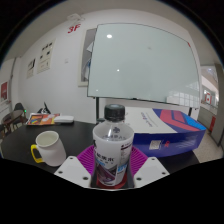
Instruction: Pour water
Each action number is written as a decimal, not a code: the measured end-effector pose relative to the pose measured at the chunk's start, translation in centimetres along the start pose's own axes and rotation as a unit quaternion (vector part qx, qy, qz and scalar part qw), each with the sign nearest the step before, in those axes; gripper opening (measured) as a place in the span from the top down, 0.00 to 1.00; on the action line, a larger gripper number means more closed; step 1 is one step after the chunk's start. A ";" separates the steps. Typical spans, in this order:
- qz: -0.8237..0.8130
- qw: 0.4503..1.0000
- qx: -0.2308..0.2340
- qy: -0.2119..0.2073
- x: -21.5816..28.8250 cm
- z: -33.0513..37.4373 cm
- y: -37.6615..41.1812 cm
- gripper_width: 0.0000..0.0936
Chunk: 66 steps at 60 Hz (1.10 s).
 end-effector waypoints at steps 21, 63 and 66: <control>-0.015 0.998 -0.031 0.050 1.5 3.3 0.0 0.09; -0.011 0.990 -0.117 0.078 5.4 35.5 11.7 0.10; -0.006 0.990 -0.120 0.080 5.2 36.3 11.8 0.10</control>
Point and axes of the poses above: the point between the fingertips, and its own axes, seen from behind it with the camera up: y to the left, x up, z backward, against the way the camera looks, the point moved 10 cm from there along z, backward, against the way the camera looks, and after that the axes turned 9 degrees about z, right-handed, at the moved point
